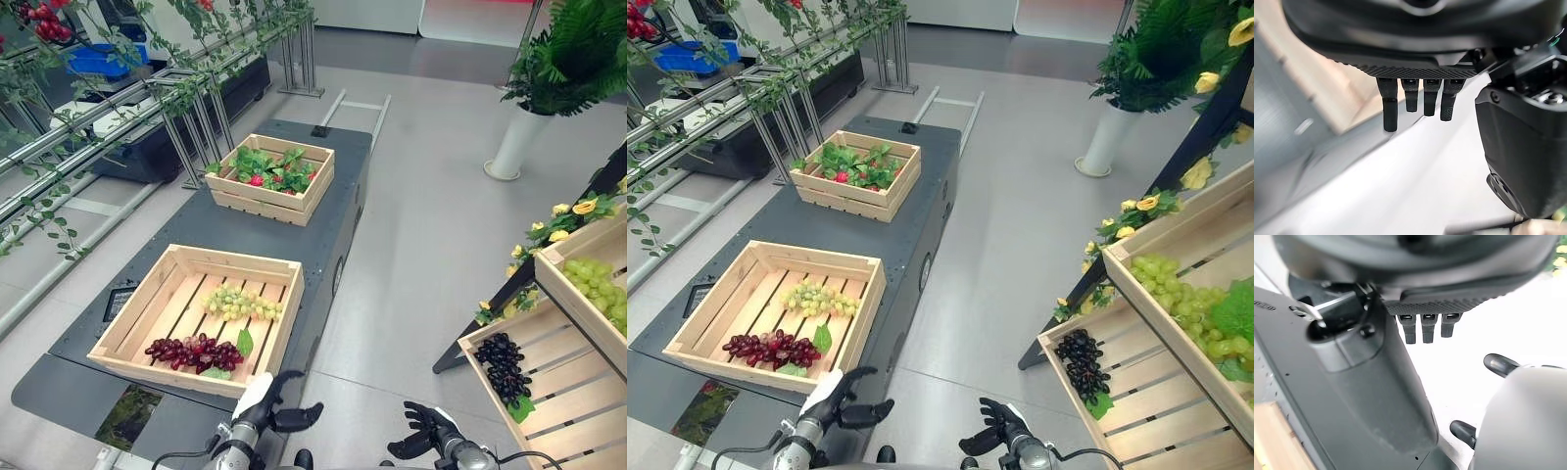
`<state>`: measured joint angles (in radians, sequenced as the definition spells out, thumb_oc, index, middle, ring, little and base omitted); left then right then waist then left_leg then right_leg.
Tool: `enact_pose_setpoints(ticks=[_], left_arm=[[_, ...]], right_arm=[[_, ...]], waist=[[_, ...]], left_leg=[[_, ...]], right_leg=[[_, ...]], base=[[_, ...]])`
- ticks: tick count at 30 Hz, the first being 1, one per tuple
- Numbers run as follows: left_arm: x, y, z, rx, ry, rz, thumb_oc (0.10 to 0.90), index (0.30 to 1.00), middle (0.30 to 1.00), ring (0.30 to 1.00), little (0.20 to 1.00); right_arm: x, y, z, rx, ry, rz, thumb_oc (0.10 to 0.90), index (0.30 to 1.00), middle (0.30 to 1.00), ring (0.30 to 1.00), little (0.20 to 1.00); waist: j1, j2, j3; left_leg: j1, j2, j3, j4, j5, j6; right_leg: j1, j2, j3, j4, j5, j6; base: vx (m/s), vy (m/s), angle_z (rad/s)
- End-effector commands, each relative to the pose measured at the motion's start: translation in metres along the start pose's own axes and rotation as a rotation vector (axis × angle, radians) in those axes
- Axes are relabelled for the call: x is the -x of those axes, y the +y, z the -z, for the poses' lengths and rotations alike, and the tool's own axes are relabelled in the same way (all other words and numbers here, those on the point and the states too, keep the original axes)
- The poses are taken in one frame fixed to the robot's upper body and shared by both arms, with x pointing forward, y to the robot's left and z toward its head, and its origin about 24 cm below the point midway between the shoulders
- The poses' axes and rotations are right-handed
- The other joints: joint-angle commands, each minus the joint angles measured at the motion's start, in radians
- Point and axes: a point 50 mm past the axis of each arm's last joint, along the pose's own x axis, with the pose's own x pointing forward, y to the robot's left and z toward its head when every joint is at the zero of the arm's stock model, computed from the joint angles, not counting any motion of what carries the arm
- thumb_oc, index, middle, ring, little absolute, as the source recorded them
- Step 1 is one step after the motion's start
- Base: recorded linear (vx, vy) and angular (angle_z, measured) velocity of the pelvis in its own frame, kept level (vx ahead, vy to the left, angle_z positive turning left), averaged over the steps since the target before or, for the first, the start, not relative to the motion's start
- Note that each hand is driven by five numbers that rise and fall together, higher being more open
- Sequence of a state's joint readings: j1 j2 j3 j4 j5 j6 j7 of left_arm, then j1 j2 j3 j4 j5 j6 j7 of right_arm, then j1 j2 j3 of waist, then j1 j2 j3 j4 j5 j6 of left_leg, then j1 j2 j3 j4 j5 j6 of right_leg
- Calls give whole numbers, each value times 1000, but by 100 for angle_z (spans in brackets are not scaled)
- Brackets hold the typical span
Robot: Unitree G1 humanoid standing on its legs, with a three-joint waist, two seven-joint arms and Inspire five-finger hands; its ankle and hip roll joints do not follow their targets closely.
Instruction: Pick up the fruits from the basket on one side to the basket on the other side
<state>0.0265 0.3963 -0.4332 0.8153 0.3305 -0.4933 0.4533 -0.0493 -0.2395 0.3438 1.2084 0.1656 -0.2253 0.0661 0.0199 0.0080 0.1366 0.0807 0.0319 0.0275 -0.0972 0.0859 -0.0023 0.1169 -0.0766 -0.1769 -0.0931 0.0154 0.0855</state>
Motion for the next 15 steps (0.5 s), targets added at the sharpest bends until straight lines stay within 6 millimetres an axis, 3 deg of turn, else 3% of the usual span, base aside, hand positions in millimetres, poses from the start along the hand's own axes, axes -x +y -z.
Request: enact_pose_setpoints(ticks=[1,6,10,12,15], left_arm=[[-66,128,-68,28,-317,-544,800,900,900,900,900],[-62,172,-62,-1,-279,-694,800,900,900,900,900],[-58,190,-50,9,-204,-777,800,900,900,900,900],[-57,198,-46,100,-184,-762,800,900,900,900,900],[-61,196,-55,318,-237,-596,800,900,900,900,900]], right_arm=[[-3,-31,-34,4,-135,92,800,900,900,900,900],[1,-34,-26,-26,-140,142,800,900,900,900,900],[3,-38,-25,-26,-149,188,800,900,900,900,900],[3,-38,-23,-21,-143,200,800,900,900,900,900],[4,-36,-19,-21,-133,222,800,900,900,900,900]], waist=[[2,34,23],[-4,42,26],[-8,48,37],[-9,48,43],[-5,44,47]], left_leg=[[33,-60,-42,10,-133,13],[24,-64,-47,10,-130,13],[12,-69,-52,10,-125,14],[9,-71,-52,10,-125,16],[3,-74,-53,10,-125,18]], right_leg=[[22,-4,-38,48,-66,-32],[14,-11,-38,48,-65,-29],[-1,-13,-36,52,-63,-27],[-4,-13,-33,53,-63,-27],[-5,-14,-34,46,-58,-22]], base=[[29,53,9],[41,60,4],[46,89,3],[59,64,2],[48,44,0]])
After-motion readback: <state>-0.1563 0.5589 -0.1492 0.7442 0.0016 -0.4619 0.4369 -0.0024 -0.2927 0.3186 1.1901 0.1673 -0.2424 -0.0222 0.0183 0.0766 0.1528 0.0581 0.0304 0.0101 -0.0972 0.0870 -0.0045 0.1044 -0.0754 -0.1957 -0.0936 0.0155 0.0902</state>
